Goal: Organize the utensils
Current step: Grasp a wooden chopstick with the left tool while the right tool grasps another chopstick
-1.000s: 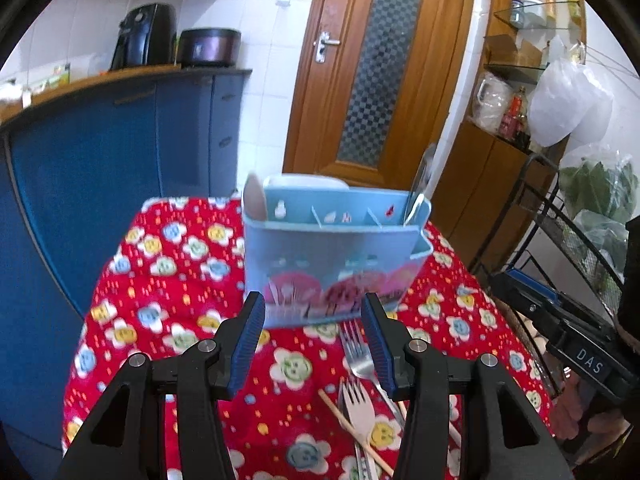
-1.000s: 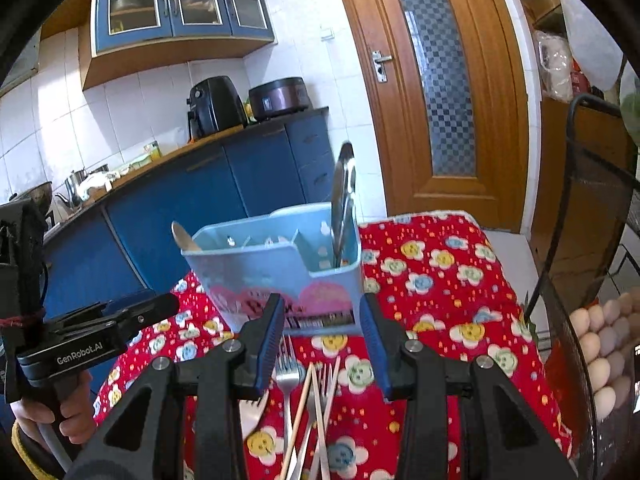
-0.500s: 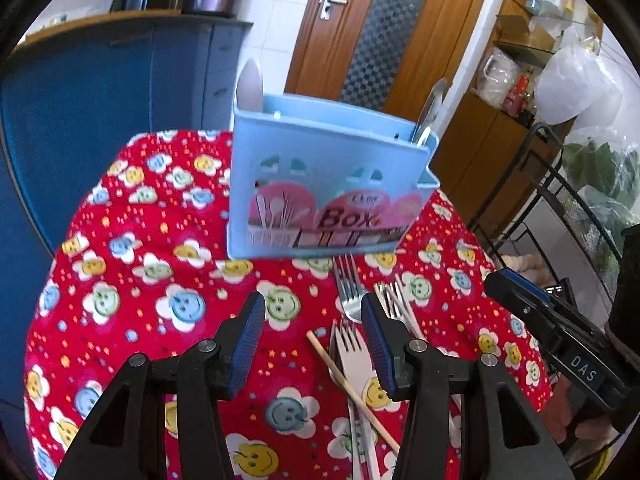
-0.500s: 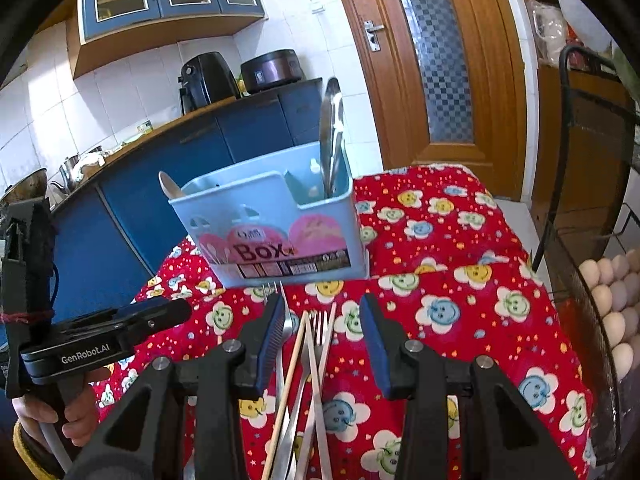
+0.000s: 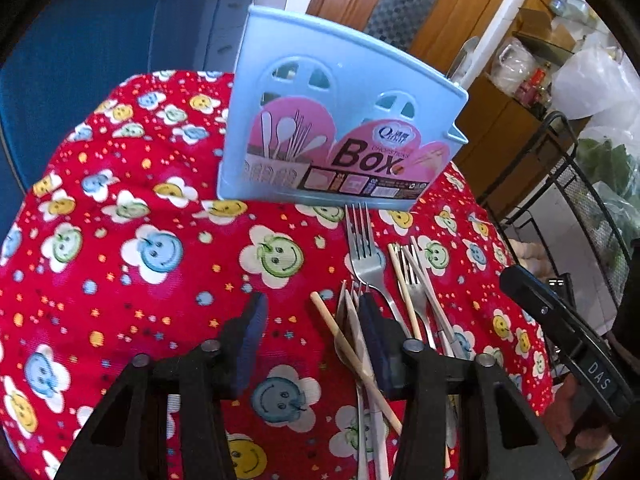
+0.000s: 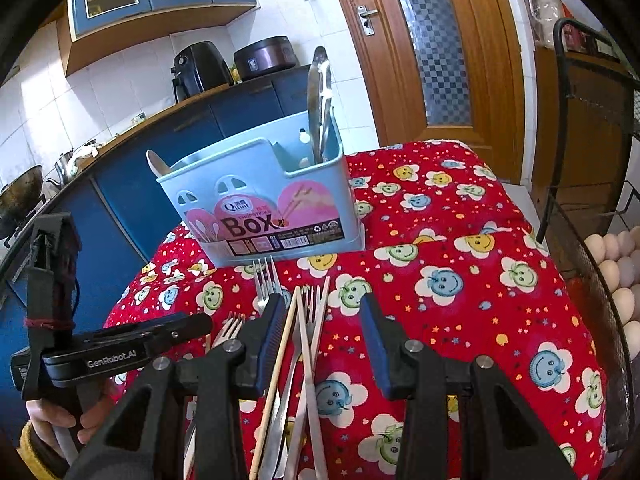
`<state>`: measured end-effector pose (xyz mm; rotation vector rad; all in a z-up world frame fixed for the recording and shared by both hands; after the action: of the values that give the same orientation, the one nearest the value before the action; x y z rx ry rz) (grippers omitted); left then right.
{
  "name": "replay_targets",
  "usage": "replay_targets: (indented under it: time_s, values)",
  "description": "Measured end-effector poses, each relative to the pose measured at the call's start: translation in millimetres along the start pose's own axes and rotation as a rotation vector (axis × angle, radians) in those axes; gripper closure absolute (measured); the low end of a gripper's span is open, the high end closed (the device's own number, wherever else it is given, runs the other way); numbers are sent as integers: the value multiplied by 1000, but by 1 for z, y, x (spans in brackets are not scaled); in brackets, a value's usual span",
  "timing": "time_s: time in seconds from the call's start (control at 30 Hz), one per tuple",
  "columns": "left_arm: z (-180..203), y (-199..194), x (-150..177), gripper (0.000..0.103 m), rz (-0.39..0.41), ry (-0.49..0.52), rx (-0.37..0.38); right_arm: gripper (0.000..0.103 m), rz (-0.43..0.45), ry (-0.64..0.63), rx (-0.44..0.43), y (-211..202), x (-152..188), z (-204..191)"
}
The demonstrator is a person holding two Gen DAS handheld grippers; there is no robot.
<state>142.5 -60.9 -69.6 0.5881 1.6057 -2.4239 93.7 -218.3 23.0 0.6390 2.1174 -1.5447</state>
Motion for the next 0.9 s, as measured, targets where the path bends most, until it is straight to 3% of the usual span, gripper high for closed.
replay_targets:
  time_s: [0.2, 0.53, 0.67, 0.9]
  values:
    - [-3, 10, 4, 82, -24, -40, 47, 61, -8, 6, -6, 2, 4, 2]
    - [-1, 15, 4, 87, -37, -61, 111, 61, -24, 8, -9, 9, 5, 3]
    - [-1, 14, 4, 99, -34, -66, 123, 61, -40, -7, -17, 13, 6, -1]
    - [-8, 0, -1, 99, 3, -82, 135, 61, -98, -65, -51, 26, 6, -16]
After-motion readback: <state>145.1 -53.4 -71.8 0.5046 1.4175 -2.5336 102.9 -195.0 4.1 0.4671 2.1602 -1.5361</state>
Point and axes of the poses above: each gripper's, at about its wrist camera, not at the fingertips, and y roughly the way its jaws point, z to its right, x to its underside, the point moved 9 cm from there along y, roughly the way its jaws point, and after that the axes turned 11 degrees about -z, right-handed, at the moved point
